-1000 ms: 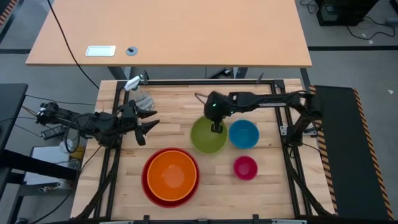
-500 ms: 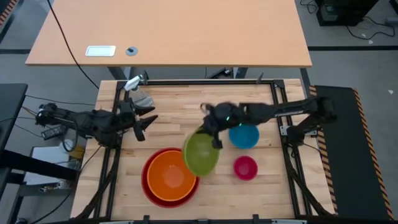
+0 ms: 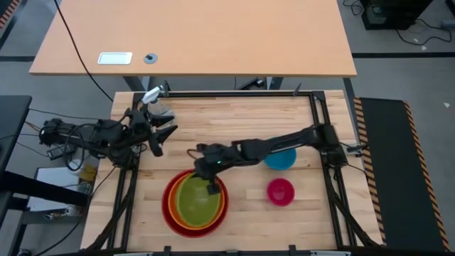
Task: Nest bowls inside each other
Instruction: Stack the green bowl on top of the orange bowl, then stack the blue bowl on top of the green bowl
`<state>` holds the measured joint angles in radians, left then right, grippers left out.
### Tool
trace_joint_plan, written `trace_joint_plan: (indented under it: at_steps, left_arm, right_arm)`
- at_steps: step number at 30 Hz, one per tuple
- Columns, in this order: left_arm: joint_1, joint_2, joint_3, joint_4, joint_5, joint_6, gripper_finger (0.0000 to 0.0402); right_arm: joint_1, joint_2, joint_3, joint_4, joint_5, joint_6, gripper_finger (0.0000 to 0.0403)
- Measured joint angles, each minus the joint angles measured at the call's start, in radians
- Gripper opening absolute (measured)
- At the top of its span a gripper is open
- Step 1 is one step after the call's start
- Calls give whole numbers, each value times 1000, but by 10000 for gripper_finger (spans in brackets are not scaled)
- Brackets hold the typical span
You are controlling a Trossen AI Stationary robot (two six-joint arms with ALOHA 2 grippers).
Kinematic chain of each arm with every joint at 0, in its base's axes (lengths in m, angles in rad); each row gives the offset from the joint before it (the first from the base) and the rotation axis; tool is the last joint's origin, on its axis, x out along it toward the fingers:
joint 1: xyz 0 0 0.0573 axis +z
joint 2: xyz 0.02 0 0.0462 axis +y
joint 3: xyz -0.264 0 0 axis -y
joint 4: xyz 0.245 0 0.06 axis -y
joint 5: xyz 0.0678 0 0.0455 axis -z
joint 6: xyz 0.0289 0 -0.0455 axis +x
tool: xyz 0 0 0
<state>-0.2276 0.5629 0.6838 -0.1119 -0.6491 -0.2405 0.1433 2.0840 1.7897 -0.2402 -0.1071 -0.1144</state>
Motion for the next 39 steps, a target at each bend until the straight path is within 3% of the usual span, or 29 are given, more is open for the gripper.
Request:
trace_joint_plan:
  at_steps: [8, 15, 28, 34, 39]
  left_arm:
    - [-41, 0, 0, -18, 0, 0, 208]
    - [-46, 0, 0, -93, 0, -8, 208]
    - [-45, 0, 0, -97, 0, -8, 208]
    - [-45, 16, 0, -119, 0, -13, 208]
    - [-47, 52, -1, -171, 18, -54, 208]
  right_arm:
    - [-29, 127, 44, -31, -38, -18, 37]
    - [-42, 157, 45, -149, -55, -51, 92]
    - [-72, 80, 44, -388, 96, -112, 228]
    - [-72, -24, 44, -386, 101, -109, 249]
    - [-54, -114, 17, -528, 204, -69, 244]
